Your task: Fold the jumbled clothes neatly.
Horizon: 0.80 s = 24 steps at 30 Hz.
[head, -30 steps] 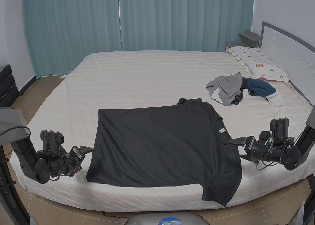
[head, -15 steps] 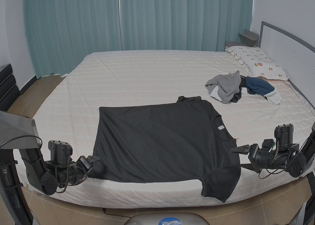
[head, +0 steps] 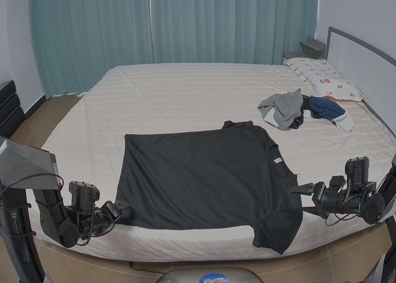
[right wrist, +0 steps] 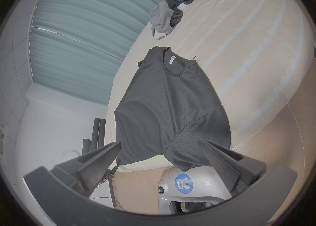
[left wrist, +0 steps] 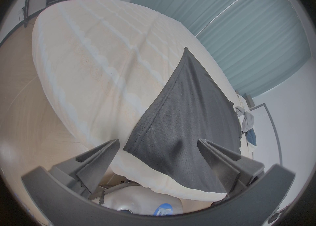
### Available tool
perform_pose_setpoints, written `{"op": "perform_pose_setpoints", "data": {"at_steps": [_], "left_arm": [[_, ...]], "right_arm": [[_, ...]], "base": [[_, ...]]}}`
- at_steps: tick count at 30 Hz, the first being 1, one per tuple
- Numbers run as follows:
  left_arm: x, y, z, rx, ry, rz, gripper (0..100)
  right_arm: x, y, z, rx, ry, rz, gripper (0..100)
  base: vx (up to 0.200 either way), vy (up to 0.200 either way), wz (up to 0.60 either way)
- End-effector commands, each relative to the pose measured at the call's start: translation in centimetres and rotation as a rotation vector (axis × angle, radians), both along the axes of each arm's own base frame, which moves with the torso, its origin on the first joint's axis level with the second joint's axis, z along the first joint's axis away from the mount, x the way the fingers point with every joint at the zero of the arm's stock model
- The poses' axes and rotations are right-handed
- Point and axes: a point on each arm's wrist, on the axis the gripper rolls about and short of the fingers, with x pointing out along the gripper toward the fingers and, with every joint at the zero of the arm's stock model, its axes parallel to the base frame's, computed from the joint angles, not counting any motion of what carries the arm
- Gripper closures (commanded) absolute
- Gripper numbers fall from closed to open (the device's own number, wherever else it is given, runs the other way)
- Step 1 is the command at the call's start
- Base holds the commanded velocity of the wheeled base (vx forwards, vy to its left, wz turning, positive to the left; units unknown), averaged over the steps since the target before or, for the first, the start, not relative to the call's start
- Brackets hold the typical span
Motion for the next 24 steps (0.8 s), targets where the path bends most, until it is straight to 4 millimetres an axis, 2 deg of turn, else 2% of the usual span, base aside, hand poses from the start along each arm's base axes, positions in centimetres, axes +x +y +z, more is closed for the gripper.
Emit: {"op": "perform_pose_setpoints", "data": {"at_steps": [1,9,10,24], "left_arm": [[0.5,-0.3,-0.7,0.023,0.006,-0.013,0],[1.2,-0.4,-0.6,0.016,-0.014,-0.008,0],[1.2,-0.3,-0.6,0.014,-0.016,-0.006,100],[-0.1,0.3,-0.4,0.048,0.011,0.034,100]], "right_arm": [[0.2,-0.1,-0.4,-0.002,0.013,-0.005,0],[0.5,0.0,-1.2,-0.003,-0.018,-0.008,0],[0.5,0.0,-1.1,-0.002,-0.025,-0.008,0],[0.3,-0.2,-1.3,-0.010,-0.041,-0.017,0]], "base": [[0.000,0.000,0.00],[0.000,0.000,0.00],[0.000,0.000,0.00],[0.000,0.000,0.00]]}}
